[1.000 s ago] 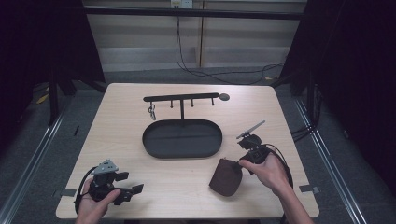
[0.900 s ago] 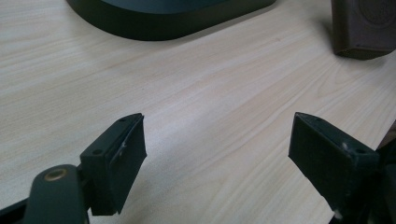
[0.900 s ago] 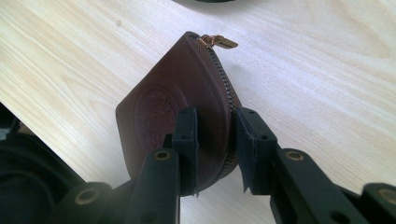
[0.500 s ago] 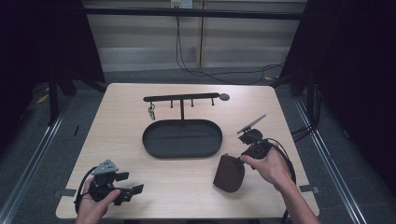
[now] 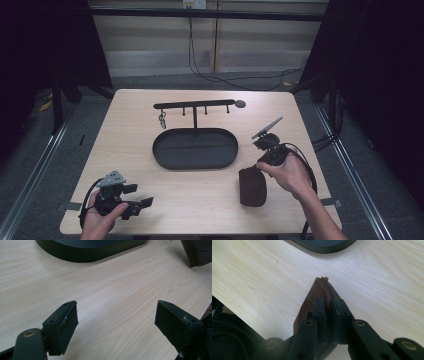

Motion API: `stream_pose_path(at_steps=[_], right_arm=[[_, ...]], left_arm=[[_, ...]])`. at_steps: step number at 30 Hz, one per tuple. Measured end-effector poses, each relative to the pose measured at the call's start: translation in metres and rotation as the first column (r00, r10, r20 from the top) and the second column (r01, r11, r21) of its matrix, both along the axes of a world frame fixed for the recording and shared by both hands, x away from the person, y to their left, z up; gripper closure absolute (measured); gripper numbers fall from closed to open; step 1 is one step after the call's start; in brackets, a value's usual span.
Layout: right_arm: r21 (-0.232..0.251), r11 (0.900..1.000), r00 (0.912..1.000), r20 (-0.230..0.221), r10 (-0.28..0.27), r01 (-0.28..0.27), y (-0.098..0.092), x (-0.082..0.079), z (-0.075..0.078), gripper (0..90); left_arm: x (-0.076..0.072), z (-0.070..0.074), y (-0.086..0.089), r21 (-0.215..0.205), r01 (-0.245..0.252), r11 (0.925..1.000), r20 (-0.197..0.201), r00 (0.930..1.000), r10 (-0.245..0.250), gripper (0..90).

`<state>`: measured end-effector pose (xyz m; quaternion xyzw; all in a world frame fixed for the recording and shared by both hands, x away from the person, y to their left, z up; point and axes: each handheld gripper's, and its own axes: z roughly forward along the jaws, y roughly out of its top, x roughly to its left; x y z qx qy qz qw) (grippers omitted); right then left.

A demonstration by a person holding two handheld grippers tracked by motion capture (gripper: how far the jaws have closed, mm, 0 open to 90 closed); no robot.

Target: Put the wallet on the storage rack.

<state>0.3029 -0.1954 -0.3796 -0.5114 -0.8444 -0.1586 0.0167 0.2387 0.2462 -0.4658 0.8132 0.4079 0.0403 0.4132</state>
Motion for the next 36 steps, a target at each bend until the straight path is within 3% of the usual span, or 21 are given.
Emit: stream_pose_path(at_steps=[28, 36], right_arm=[[-0.042, 0.999, 0.9987, -0.051, 0.006, -0.008, 0.007, 0.027, 0.035, 81.4], [-0.036, 0.999, 0.9993, -0.035, 0.012, -0.013, 0.011, 0.039, 0.041, 81.4]], left_arm=[[0.000, 0.001, 0.002, -0.005, 0.008, 1.0000, 0.000, 1.0000, -0.008, 18.4], [0.001, 0.000, 0.001, -0.007, 0.014, 0.9999, -0.007, 0.9999, -0.014, 17.6]])
